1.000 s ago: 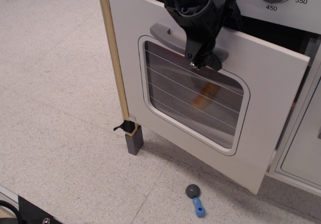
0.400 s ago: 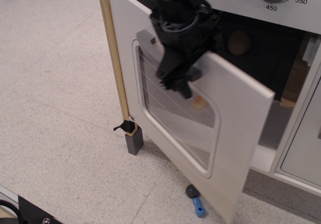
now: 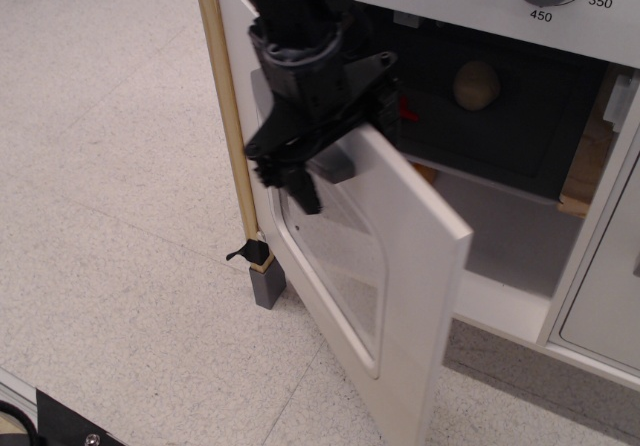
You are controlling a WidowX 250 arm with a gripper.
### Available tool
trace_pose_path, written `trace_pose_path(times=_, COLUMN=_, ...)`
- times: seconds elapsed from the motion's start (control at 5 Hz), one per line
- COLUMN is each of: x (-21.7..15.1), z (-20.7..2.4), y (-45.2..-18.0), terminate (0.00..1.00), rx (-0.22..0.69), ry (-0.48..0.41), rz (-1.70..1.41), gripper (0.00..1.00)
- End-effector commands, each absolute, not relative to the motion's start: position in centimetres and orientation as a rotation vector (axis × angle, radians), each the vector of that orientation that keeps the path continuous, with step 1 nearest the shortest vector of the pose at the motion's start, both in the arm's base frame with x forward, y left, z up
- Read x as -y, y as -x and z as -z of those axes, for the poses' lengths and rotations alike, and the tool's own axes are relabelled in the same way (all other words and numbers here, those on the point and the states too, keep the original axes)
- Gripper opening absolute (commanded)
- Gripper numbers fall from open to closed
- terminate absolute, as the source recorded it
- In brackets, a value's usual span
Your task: Open oven
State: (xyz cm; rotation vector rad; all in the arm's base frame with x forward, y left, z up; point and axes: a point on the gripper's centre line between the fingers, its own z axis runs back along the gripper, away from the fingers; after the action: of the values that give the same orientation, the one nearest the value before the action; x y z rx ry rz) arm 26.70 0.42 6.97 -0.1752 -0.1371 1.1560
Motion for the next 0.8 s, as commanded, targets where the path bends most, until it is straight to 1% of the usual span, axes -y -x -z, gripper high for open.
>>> trace_pose_path(times=0.0, x=-6.8, z=-6.7, y=-24.9, terminate=0.00, rx=0.141, ry=0.095, rz=-0.973, gripper=1.00)
trace_pose_path(times=0.2, x=-8.9, z=-6.7, y=-24.5, terminate=0.00, rx=0.178, ry=0.102, rz=-0.783, gripper=1.00)
trace_pose_path(times=0.4, x=-10.7, z=-7.6, y=-23.9, terminate=0.00, rx=0.152, ry=0.061, rz=-0.653, gripper=1.00)
trace_pose_path(times=0.6, x=-12.2, z=-8.0, y=-23.1, terminate=0.00, rx=0.172, ry=-0.013, rz=-0.529, gripper=1.00)
